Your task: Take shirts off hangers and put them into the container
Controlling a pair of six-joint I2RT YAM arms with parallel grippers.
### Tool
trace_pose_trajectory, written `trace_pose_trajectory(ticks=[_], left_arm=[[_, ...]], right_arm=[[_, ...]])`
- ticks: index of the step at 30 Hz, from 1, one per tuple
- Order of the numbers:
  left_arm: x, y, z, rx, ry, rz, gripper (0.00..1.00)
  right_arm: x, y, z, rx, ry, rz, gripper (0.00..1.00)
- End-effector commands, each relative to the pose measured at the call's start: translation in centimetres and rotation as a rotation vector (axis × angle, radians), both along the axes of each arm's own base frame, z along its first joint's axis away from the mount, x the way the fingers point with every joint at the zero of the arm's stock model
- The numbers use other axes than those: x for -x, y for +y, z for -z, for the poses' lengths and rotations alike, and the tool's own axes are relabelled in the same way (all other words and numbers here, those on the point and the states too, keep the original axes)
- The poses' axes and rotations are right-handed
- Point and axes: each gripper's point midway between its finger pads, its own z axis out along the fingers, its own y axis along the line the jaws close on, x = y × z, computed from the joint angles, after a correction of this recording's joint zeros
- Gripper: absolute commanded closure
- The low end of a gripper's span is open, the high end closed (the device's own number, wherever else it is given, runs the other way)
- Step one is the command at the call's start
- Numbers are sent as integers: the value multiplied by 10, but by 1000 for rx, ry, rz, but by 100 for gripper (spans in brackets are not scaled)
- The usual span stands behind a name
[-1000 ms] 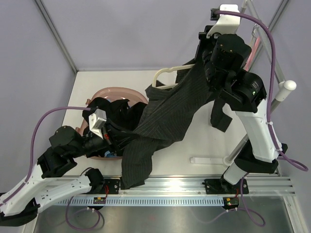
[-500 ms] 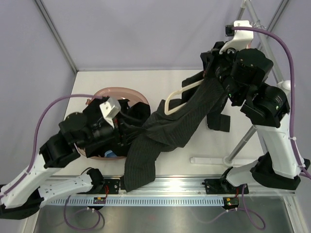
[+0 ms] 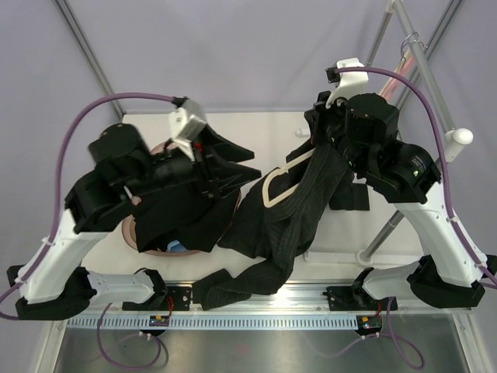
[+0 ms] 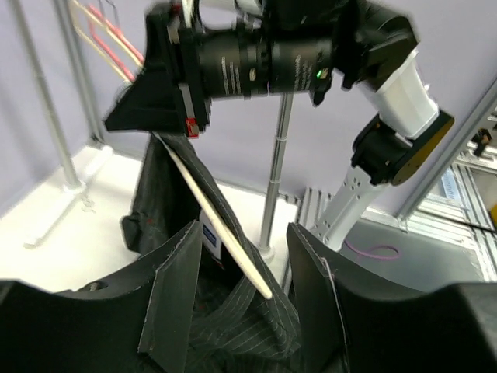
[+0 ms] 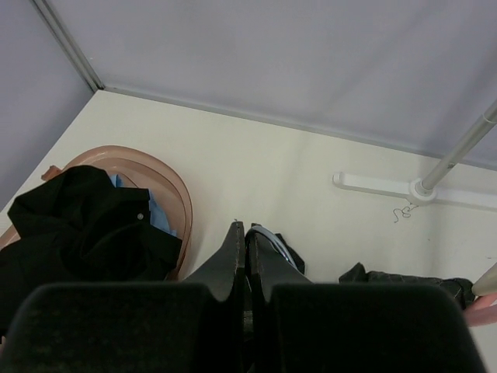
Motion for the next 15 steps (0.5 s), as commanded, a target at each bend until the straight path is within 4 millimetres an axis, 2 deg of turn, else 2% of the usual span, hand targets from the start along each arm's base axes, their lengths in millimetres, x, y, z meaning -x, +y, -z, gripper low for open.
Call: trace_pose_trajectory(ticks=[1,10,11,12,13,14,15], left_arm=[[-2,-29,22,-64,77,82,50],[-21,-47,53,-163,132,25,52],[-22,-47,56,-173,136,20,57],[-24,-46,55,-175,135,7,65],[-29,-44,56,-182,135,-30,75],[-31,-41,57,-192,134,-49,94],[-34,-38,56,-189,129,-73,100]], right_arm=[[2,1,-31,-54,-75,-28,100],[4,9,-43,-54,-88,-56,100],[4,8,-45,-58,-92,-56,100],[5,8,-45,-60,-93,-58,100],[6,8,-47,-63,-96,-62,100],[7,9,-47,-62,-96,-70,100],[10,9,-48,-66,-97,-76,100]])
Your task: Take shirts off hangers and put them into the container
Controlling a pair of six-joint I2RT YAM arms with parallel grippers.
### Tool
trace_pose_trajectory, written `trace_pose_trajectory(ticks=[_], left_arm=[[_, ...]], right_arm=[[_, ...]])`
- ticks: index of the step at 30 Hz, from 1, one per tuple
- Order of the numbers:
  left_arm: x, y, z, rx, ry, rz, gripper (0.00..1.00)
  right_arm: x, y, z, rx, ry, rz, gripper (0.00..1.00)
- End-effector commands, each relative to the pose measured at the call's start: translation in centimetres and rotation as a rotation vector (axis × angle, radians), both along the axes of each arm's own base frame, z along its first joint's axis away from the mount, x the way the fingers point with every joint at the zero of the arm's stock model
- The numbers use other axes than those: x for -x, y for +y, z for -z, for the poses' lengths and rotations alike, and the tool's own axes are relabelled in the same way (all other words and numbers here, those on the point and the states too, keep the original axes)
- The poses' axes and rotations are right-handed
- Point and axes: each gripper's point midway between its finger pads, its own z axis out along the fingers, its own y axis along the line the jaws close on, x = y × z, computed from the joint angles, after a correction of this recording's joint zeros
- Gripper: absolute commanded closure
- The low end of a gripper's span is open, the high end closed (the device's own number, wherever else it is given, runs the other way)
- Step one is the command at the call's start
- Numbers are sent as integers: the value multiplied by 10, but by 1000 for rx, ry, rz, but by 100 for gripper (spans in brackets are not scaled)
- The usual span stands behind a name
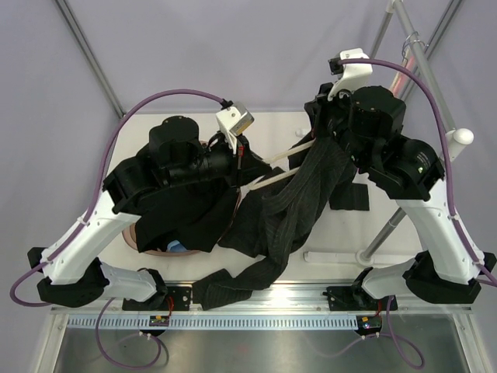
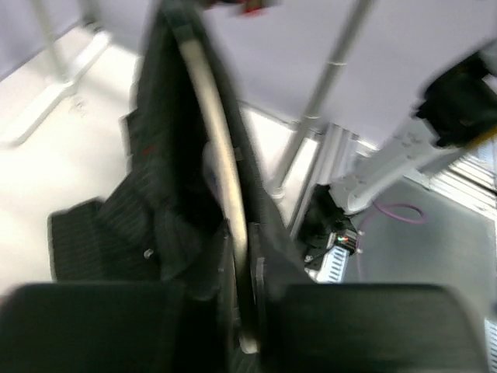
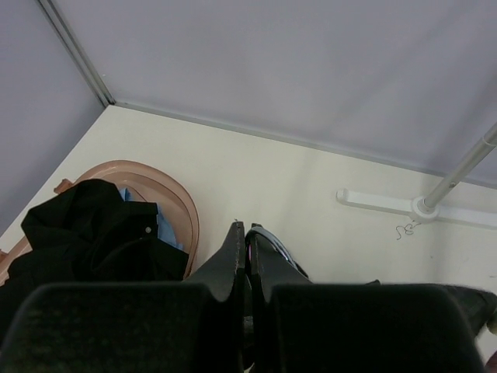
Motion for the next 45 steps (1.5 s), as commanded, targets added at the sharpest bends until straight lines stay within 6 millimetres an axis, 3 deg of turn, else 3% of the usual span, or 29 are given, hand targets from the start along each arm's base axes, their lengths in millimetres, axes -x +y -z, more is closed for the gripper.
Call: trace_pose_trajectory(ticks=[1,3,4,5,8,11,12,13,15,16,18,22,27,34,38,41,43,44,45], left_arm=[[-4,9,-23,40,-76,-56,100],[-4,19,-36,79,-125,-93,100],[-9,23,-31,70,-134,-133,100],[-11,26,-38,93,-162,-150,100],[-11,40,-47,123,-204,-188,100],[-6,57,-57,145,-232,-209,100],[-2,64,-64,165,-241,-210,100],[0,67,-63,161,-239,-210,100],[5,74,-68,176,-243,-211,100],[9,80,-71,183,-245,-212,100],[13,88,-74,191,-247,-211,100],[24,105,-82,217,-256,-216,100],[29,122,-88,219,-263,-240,100],[41,136,-95,250,-263,-226,100],[48,137,-94,259,-259,-200,100],[50,140,-93,262,-256,-197,100],[52,141,-94,270,-258,-190,100],[52,142,-94,269,-259,-193,100],[51,141,-93,266,-259,-192,100]], right_arm=[[13,2,-28,-54,-63,-58,100],[20,2,-31,-67,-61,-85,100],[21,1,-32,-74,-58,-85,100],[25,1,-35,-84,-59,-101,82],[42,6,-37,-101,-28,-182,44],[58,10,-28,-125,25,-241,27],[67,4,-35,-159,8,-256,20],[68,7,-24,-150,33,-265,20],[77,-1,-27,-181,13,-270,18],[75,-1,-15,-164,36,-255,17],[77,-8,-8,-162,43,-236,17],[70,-8,28,-112,89,-201,20],[61,-19,37,-70,75,-130,21],[52,-24,35,-45,49,-87,21],[45,-21,37,-36,49,-67,33],[42,-18,38,-39,49,-67,49],[41,-17,38,-40,47,-62,67],[40,-17,37,-41,48,-58,85],[39,-16,38,-42,51,-58,85]])
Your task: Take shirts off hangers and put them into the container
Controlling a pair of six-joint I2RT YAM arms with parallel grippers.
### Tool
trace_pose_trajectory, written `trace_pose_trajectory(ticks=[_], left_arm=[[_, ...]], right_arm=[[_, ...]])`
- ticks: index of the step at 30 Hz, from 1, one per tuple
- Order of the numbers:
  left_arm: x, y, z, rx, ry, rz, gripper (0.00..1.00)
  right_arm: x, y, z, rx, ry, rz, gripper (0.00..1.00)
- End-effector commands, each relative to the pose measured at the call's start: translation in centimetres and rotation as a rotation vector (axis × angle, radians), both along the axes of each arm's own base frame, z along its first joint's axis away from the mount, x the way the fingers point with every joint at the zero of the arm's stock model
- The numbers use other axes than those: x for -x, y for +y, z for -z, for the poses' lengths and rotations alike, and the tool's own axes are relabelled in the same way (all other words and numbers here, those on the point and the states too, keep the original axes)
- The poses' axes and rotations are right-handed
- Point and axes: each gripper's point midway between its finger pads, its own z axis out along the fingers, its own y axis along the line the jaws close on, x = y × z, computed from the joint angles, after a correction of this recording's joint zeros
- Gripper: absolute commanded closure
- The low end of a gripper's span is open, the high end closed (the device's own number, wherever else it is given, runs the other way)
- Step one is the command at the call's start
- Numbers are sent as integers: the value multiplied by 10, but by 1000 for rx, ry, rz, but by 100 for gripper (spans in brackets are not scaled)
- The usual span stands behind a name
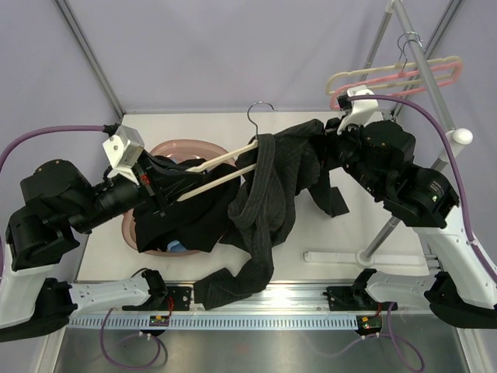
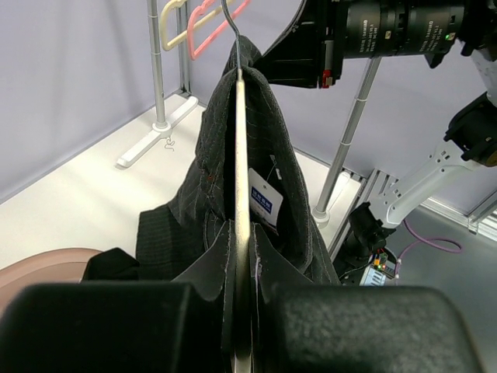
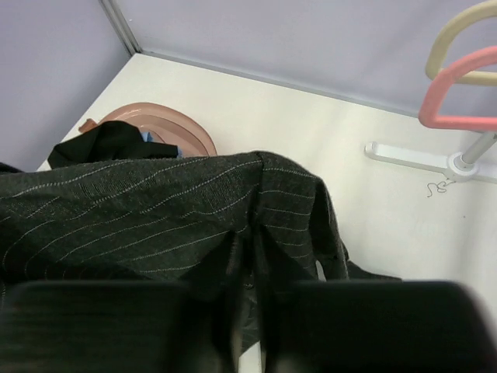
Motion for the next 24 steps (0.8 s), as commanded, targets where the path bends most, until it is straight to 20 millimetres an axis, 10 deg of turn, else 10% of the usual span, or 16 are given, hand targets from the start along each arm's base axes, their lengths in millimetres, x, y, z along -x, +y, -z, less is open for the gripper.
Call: trace_pose_trajectory(ticks=[1,8,18,24], left_arm=[[11,11,-40,130,-77,22,100],[10,16,-35,124,-75,0,100],[11,66,-12,83,-52,-143,100],[31,101,-11,121,-59,-147,100]], right_arm=[[-6,-1,-12,-26,-37,31,100],[-8,-11,-14,-23,-46,83,100],[-13,-79,-17,111,-88,384,100],[-13,-77,-5,136,-67,369,100]])
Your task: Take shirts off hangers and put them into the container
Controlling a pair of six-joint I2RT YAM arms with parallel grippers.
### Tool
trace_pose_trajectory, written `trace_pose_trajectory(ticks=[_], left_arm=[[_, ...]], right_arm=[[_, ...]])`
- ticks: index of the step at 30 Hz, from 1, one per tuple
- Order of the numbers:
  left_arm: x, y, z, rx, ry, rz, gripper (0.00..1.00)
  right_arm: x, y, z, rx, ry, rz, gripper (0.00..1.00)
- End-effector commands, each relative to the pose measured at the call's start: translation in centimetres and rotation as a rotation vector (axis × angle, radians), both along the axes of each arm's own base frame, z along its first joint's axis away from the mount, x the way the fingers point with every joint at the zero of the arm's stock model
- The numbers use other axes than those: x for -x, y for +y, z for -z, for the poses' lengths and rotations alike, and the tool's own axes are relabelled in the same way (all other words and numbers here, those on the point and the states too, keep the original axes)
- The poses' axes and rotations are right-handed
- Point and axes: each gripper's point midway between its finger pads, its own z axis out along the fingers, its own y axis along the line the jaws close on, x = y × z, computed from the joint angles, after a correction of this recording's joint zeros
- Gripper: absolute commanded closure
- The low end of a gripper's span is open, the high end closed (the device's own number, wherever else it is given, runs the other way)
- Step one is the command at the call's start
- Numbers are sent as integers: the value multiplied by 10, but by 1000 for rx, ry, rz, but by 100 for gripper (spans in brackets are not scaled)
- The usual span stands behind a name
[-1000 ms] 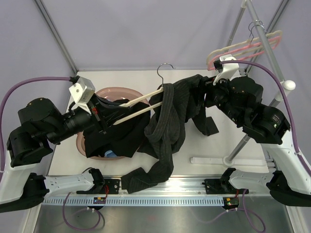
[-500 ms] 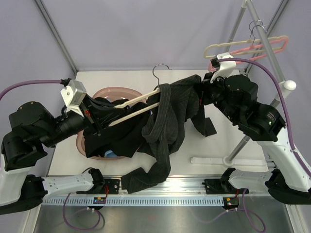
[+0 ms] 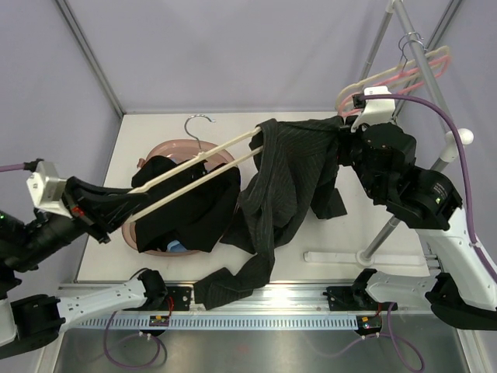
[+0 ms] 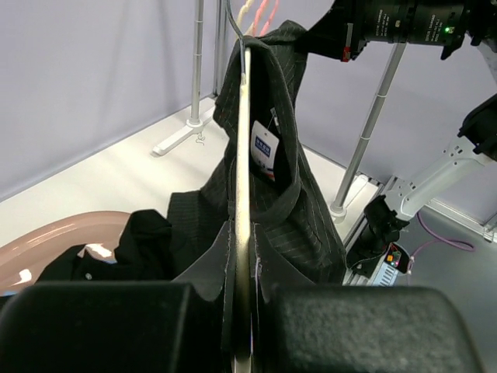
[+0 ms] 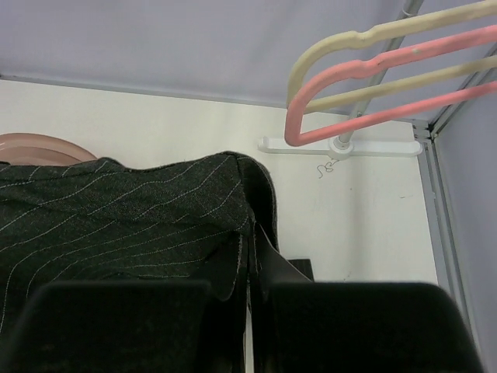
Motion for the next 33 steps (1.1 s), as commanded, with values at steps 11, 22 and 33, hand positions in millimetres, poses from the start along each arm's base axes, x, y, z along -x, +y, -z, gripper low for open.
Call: trace_pose_trajectory(ticks=[11,22,33], left_arm=[[-20,-15,-65,45,-156,-39,100],[-48,-179,-81,19,-141,306,100],[-70,-280,-63,43,-69,485,100]], right_arm=[[30,20,71,-13,136,-134,100],[81,87,194,-56,358,-309,100],[106,117,254,-59,470,-370,100]])
